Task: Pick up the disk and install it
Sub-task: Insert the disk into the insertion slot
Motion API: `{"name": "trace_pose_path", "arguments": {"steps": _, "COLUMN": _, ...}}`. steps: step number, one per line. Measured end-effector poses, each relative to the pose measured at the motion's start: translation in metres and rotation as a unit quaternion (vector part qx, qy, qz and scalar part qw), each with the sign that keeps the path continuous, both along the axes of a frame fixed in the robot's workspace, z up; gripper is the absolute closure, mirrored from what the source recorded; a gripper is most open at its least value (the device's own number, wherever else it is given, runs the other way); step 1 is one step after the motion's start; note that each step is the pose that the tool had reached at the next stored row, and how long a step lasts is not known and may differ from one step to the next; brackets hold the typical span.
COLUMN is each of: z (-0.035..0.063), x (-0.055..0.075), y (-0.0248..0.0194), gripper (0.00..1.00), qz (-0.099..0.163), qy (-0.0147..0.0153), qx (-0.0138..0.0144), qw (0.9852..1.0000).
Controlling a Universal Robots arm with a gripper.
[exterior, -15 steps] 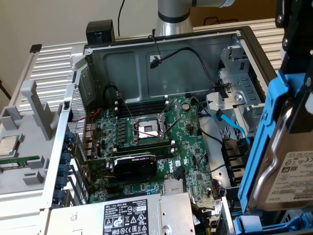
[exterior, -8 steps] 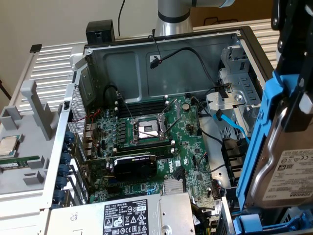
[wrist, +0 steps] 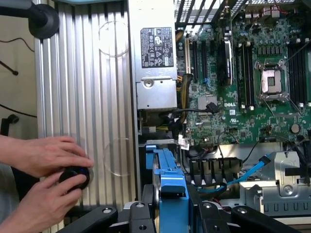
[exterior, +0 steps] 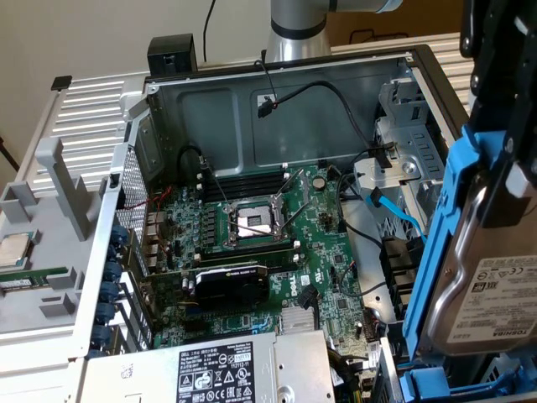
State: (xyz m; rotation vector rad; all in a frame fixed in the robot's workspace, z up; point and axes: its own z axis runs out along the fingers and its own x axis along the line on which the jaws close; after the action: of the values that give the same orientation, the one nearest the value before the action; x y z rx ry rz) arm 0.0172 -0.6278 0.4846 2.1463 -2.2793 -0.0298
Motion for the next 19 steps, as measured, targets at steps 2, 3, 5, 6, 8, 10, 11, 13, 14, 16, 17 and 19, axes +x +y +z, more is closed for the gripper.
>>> {"name": "trace_pose_path", "arguments": {"steps": 2, "z": -0.0011, "x": 0.0000, "y": 0.0000, "gripper": 0.64, "qz": 0.000, "qy": 0.0000, "qx": 0.0001, "qw": 1.0000}}
{"name": "trace_pose_path", "arguments": {"steps": 3, "z": -0.0017, "x": 0.0000, "y": 0.0000, "gripper": 0.64, "qz": 0.000, "qy": 0.0000, "qx": 0.0001, "qw": 1.0000}}
{"name": "trace_pose_path", "arguments": {"steps": 5, "z": -0.0031, "x": 0.0000, "y": 0.0002, "gripper": 0.64, "qz": 0.000, "qy": -0.0001, "qx": 0.0007, "qw": 1.0000}}
{"name": "trace_pose_path", "arguments": {"steps": 6, "z": -0.0037, "x": 0.0000, "y": 0.0003, "gripper": 0.64, "qz": 0.000, "qy": 0.0000, "qx": 0.0011, "qw": 1.0000}}
{"name": "trace_pose_path", "arguments": {"steps": 8, "z": -0.0048, "x": 0.0000, "y": 0.0007, "gripper": 0.64, "qz": 0.000, "qy": -0.0001, "qx": 0.0021, "qw": 1.0000}}
{"name": "trace_pose_path", "arguments": {"steps": 10, "z": -0.0056, "x": 0.0000, "y": 0.0013, "gripper": 0.64, "qz": 0.000, "qy": 0.0000, "qx": 0.0030, "qw": 1.0000}}
{"name": "trace_pose_path", "arguments": {"steps": 11, "z": -0.0060, "x": 0.0000, "y": 0.0015, "gripper": 0.64, "qz": 0.001, "qy": -0.0001, "qx": 0.0034, "qw": 1.0000}}
{"name": "trace_pose_path", "arguments": {"steps": 13, "z": -0.0067, "x": 0.0000, "y": 0.0017, "gripper": 0.64, "qz": 0.001, "qy": 0.0000, "qx": 0.0043, "qw": 1.0000}}
{"name": "trace_pose_path", "arguments": {"steps": 14, "z": -0.0068, "x": 0.0000, "y": 0.0022, "gripper": 0.64, "qz": 0.001, "qy": 0.0000, "qx": 0.0047, "qw": 1.0000}}
{"name": "trace_pose_path", "arguments": {"steps": 16, "z": -0.0074, "x": 0.0000, "y": 0.0028, "gripper": 0.64, "qz": 0.001, "qy": -0.0001, "qx": 0.0065, "qw": 1.0000}}
{"name": "trace_pose_path", "arguments": {"steps": 17, "z": -0.0075, "x": 0.0000, "y": 0.0030, "gripper": 0.64, "qz": 0.002, "qy": 0.0000, "qx": 0.0074, "qw": 1.0000}}
{"name": "trace_pose_path", "arguments": {"steps": 19, "z": -0.0078, "x": 0.0000, "y": 0.0036, "gripper": 0.64, "qz": 0.002, "qy": 0.0000, "qx": 0.0097, "qw": 1.0000}}
